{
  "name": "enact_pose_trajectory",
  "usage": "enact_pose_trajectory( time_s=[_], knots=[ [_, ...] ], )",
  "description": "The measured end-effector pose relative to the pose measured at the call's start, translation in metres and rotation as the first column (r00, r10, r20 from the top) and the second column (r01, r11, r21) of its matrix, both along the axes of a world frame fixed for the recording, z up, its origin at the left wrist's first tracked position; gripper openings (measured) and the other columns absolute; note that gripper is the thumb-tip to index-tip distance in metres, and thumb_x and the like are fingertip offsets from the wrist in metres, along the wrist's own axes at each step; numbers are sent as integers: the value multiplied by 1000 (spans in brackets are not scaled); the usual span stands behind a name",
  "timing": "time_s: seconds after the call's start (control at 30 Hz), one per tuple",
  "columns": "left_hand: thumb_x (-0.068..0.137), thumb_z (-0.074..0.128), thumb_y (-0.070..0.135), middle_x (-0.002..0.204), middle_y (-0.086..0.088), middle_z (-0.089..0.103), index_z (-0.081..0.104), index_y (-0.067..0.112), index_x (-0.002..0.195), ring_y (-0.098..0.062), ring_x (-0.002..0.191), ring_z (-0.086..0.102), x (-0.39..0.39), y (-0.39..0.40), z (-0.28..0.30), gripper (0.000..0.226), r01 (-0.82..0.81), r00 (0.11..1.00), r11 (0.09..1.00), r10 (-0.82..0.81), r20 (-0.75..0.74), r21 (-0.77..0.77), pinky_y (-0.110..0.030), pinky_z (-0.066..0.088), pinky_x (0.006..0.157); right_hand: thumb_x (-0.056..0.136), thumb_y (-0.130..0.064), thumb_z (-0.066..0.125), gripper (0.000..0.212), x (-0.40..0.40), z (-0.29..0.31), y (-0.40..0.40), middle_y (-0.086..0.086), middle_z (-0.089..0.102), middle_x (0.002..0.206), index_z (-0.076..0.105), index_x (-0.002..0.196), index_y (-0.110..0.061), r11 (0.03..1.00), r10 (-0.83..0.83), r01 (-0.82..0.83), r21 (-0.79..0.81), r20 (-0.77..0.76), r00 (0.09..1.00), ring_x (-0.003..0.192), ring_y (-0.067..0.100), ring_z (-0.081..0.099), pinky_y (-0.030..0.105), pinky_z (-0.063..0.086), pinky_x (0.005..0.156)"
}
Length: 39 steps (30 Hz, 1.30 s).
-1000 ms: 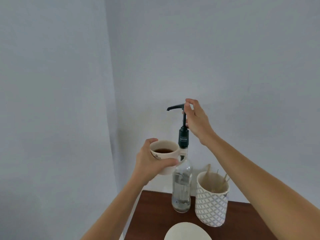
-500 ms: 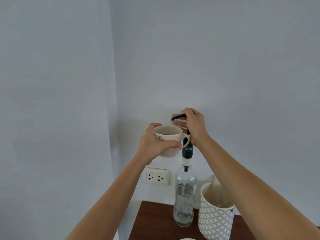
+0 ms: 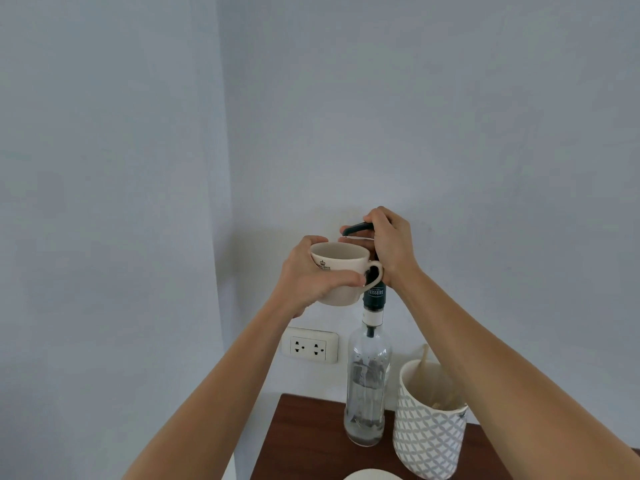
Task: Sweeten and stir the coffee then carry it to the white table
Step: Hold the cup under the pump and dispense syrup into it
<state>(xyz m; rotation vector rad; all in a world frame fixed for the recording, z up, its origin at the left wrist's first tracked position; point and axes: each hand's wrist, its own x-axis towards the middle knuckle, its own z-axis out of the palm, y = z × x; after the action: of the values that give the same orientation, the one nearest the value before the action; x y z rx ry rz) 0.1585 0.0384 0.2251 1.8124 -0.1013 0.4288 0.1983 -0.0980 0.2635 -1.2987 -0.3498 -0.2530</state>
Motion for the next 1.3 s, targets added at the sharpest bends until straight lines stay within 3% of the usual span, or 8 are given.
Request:
enact_pose_trajectory(
  time_s=[0.4, 0.67, 0.8, 0.97, 1.17, 1.3],
  knots=[
    [29, 88, 45, 113, 1, 66, 53, 27, 118, -19, 103, 65, 2, -1, -4, 98, 6, 1000, 1000, -6, 9, 1, -36, 59, 79, 84, -4, 48, 27, 7, -5, 0, 38, 72, 89, 42, 59, -11, 998, -39, 41, -47, 41, 998, 65, 40, 72, 39, 56, 59],
    [29, 88, 44, 114, 1, 66, 52, 26, 120, -20, 104, 66, 2, -3, -6, 100, 2, 1000, 1000, -2, -7, -12, -37, 60, 81, 83, -4, 47, 20, 9, -9, -1, 43, 67, 93, 43, 63, -6, 993, -67, 72, -91, 52, 996, 68, 43, 73, 48, 56, 65],
    [28, 87, 45, 113, 1, 66, 51, 28, 117, -19, 103, 65, -1, -5, -4, 97, 5, 1000, 1000, -5, -13, -14, -35, 59, 78, 82, -5, 46, 22, 8, -8, -1, 41, 69, 91, 42, 61, -6, 988, -77, 83, -132, 50, 996, 75, 49, 74, 59, 56, 69],
    [28, 86, 45, 114, 1, 65, 51, 27, 118, -18, 103, 65, -5, -7, -4, 98, 1, 1000, 1000, -2, -26, -24, -30, 54, 72, 84, -9, 49, 19, 6, -5, -2, 26, 74, 76, 48, 64, -8, 983, -100, 101, -150, 18, 995, 71, 41, 76, 40, 56, 61],
    [28, 87, 45, 115, 0, 64, 51, 26, 120, -20, 104, 64, -4, -8, 2, 100, 9, 1000, 999, -9, -12, -31, -32, 55, 74, 86, -14, 54, 25, 6, 2, -3, 27, 74, 77, 49, 62, -12, 984, -101, 106, -145, 41, 994, 73, 42, 76, 43, 57, 64],
    [40, 92, 35, 115, 0, 64, 51, 26, 120, -21, 106, 64, -1, -7, 5, 90, -3, 1000, 1000, 3, -2, -31, -30, 53, 73, 86, -12, 53, 23, 6, 7, -3, 27, 74, 77, 48, 63, -11, 977, -111, 123, -171, 77, 991, 70, 39, 77, 45, 58, 65]
  ],
)
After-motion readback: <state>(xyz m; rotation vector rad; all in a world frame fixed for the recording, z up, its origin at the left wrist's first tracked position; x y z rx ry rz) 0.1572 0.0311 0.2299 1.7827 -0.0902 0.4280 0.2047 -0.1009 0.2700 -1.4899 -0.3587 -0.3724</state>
